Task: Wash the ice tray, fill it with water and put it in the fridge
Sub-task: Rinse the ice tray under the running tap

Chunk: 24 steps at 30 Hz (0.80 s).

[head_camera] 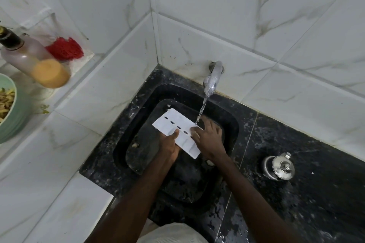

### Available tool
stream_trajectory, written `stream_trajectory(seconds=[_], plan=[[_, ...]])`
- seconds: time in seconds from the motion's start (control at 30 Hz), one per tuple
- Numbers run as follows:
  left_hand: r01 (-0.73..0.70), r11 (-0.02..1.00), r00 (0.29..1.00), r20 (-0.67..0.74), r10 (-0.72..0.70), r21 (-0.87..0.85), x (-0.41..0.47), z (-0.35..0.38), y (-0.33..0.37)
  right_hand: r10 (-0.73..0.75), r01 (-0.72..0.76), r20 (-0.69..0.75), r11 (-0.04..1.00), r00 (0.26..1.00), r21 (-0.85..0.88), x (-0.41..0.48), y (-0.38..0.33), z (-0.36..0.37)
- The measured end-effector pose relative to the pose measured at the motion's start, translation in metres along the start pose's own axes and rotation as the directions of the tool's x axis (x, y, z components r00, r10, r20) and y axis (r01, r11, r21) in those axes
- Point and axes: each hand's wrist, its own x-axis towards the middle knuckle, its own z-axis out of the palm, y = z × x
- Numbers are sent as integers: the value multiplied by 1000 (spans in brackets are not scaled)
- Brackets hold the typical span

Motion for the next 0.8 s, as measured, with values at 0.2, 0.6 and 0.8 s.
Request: stream_trajectory(seconds=[0.2,0.6,0.8], plan=[[-14,999,1000,16,15,-35,-1,0,-2,-42,34,117,997,992,66,0,-3,1],[21,999,1000,7,-20,-36,-1,-2,-2,56,-73,140,991,989,114,-12,4,8],[-14,1000,1000,17,15,-20,-5,-1,5,31,-39,100,996,994,82,-11,12,-1]])
